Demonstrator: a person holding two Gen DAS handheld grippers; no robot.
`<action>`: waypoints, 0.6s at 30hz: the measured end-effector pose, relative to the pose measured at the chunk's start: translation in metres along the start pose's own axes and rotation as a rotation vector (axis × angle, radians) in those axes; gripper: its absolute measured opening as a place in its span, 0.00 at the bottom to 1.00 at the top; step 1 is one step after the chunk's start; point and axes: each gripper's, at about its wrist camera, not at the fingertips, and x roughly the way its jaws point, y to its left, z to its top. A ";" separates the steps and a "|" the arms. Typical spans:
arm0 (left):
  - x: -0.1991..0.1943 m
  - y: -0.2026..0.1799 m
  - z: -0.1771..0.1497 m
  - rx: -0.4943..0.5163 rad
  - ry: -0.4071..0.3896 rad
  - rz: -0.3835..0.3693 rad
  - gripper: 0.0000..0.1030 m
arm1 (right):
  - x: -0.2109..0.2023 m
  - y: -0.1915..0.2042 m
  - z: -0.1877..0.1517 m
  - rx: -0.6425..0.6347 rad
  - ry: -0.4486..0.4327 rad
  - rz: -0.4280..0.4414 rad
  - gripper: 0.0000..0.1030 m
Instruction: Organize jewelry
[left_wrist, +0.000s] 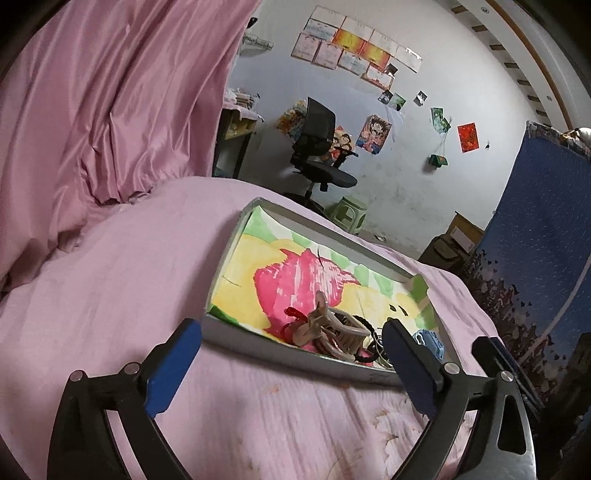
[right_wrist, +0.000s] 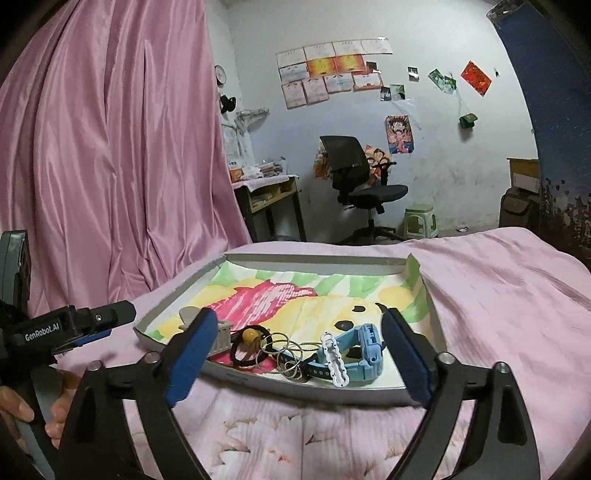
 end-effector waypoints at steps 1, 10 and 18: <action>-0.004 -0.001 -0.001 0.004 -0.005 0.002 0.97 | -0.002 0.001 0.000 0.000 -0.004 0.000 0.89; -0.035 -0.007 -0.014 0.049 -0.057 0.022 0.98 | -0.032 0.007 -0.002 -0.009 -0.017 -0.006 0.95; -0.064 -0.012 -0.025 0.077 -0.097 0.026 0.99 | -0.057 0.011 -0.002 -0.019 -0.025 -0.013 0.95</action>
